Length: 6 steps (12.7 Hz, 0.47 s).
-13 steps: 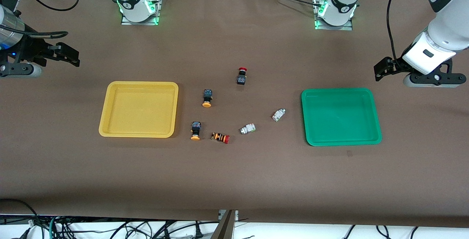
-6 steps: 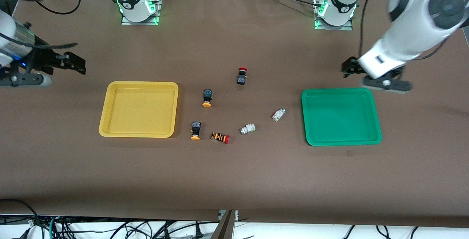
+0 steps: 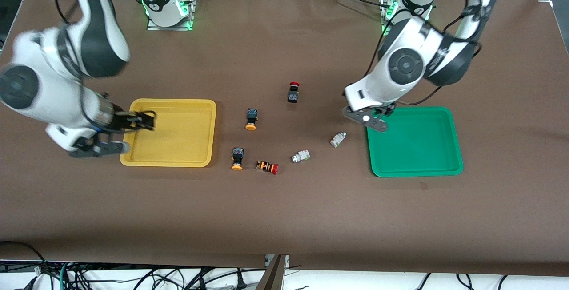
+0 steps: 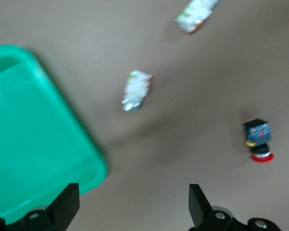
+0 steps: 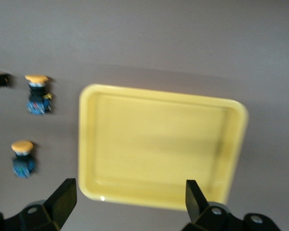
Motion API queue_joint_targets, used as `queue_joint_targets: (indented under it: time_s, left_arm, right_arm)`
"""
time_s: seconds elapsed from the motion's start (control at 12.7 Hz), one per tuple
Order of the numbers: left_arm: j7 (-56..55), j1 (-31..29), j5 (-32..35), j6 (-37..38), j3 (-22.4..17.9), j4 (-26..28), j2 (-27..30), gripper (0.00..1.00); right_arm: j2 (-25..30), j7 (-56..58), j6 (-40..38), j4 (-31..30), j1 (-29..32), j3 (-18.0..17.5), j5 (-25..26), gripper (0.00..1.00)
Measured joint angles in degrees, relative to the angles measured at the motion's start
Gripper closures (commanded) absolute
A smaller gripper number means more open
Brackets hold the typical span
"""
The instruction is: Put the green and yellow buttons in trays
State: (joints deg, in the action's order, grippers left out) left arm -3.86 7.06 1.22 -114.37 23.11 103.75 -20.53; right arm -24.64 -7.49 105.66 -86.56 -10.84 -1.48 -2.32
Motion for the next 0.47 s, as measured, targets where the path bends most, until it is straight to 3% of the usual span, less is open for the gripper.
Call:
queue_joint_targets:
  time_s: [0.47]
  left_arm:
    - [14.8,1.1,1.1,-12.9,0.6,0.1,-8.9,0.00]
  right_arm:
    - [-10.9,-17.5,16.8,0.2,-10.9,-0.2,-0.4,0.00]
